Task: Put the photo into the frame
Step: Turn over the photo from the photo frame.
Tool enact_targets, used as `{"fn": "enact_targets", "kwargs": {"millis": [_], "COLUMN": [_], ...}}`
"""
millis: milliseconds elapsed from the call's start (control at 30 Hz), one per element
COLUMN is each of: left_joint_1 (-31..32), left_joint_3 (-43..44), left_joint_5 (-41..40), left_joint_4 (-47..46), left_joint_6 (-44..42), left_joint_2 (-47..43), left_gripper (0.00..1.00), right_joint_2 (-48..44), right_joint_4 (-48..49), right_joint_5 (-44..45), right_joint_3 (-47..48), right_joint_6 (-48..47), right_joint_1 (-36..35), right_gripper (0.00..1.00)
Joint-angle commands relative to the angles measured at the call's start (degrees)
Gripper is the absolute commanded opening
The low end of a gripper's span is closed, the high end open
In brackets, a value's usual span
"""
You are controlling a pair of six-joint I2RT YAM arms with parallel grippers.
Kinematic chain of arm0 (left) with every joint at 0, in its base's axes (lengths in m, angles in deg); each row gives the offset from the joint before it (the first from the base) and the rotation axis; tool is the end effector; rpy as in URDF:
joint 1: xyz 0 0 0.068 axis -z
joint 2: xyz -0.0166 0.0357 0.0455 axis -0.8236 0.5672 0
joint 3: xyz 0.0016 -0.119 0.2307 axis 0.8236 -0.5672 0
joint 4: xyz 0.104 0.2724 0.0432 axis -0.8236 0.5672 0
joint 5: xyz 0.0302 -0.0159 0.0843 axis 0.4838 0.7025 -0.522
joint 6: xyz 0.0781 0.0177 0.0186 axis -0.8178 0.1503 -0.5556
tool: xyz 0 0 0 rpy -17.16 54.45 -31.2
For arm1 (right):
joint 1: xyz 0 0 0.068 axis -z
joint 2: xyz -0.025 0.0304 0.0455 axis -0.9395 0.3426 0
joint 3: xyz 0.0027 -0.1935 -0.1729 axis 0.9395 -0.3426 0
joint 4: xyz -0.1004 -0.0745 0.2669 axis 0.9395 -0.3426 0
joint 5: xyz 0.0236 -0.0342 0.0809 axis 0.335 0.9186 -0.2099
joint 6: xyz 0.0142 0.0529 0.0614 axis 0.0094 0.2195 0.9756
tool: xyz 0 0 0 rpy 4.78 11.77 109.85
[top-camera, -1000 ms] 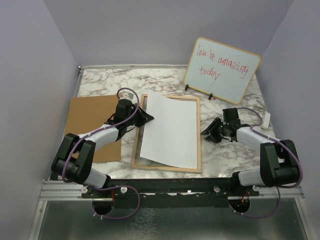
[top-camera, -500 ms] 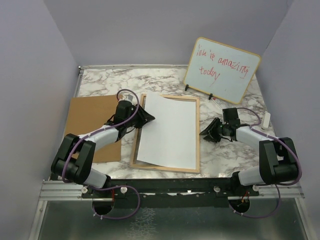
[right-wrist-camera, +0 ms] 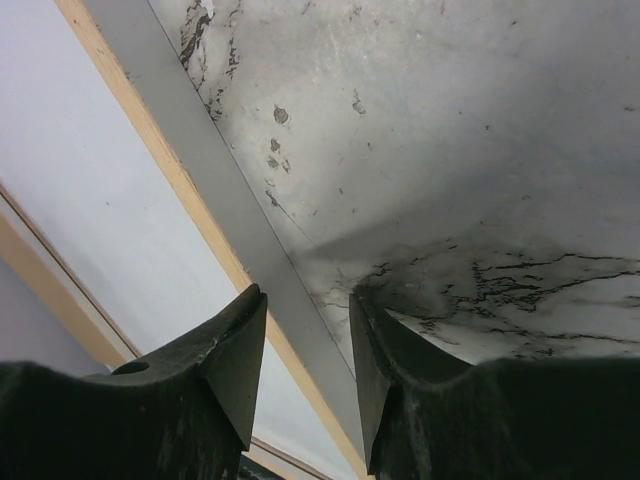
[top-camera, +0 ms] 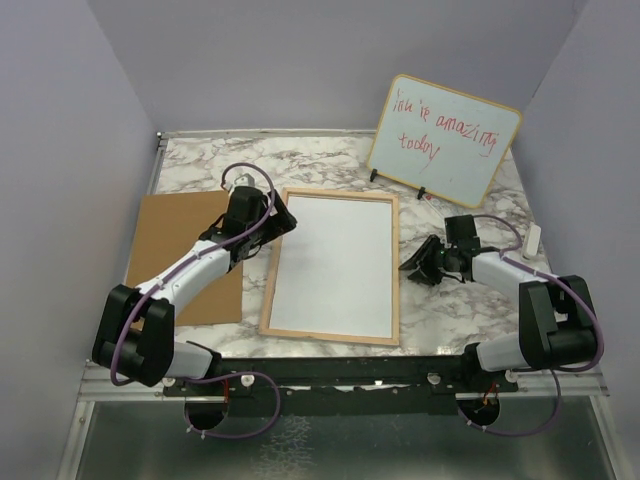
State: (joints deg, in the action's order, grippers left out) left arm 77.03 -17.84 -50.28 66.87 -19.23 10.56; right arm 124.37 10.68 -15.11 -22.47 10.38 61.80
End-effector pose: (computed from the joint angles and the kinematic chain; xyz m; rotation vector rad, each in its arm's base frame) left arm 0.3289 -0.1288 0.1743 -0.4483 2.2369 -0.6023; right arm 0.2811 0.0638 0.0734 0.8336 2.5823 0.7665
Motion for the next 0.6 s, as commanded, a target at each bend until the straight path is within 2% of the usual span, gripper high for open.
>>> {"fn": "enact_targets", "kwargs": {"millis": [0, 133, 267, 567], "left_joint_1": [-0.4, -2.2, -8.0, -25.6], "left_joint_3": [3.3, 7.3, 12.4, 23.8], "left_joint_5": [-9.2, -13.8, -17.4, -10.7], "left_joint_4": [8.9, 12.8, 15.5, 16.6], "left_joint_6": [-7.0, -13.8, -21.4, -26.9], "left_joint_2": [-0.6, 0.8, 4.8, 20.3], "left_gripper": [0.99, 0.99, 0.99, 0.99], "right_joint_2": [-1.4, -2.9, -3.1, 1.1], "right_joint_4": [-5.5, -7.3, -8.0, -2.4], "right_joint_5": [3.9, 3.9, 2.3, -5.1], "right_joint_3": [1.9, 5.5, 9.4, 16.7], "right_joint_6": [-2.2, -5.1, -6.8, -5.1], "right_joint_1": [-0.1, -0.1, -0.2, -3.4], "right_gripper": [0.43, 0.46, 0.49, 0.55]}}
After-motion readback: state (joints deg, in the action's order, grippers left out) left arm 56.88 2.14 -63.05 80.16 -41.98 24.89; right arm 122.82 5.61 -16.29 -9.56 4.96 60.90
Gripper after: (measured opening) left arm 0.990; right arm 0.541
